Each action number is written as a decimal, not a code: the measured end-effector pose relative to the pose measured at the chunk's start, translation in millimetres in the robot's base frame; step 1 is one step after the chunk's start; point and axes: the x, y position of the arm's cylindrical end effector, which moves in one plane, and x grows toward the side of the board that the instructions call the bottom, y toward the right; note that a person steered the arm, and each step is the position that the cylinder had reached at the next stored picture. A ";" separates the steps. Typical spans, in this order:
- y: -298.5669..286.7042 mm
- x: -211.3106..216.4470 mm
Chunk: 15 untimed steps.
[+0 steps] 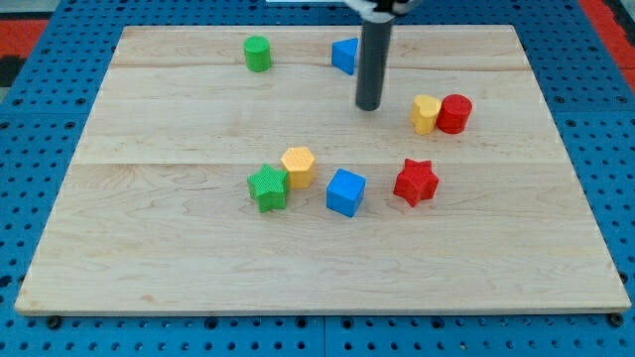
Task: Slide the red star to the top right of the blue cube
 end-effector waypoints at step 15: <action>35.2 116.1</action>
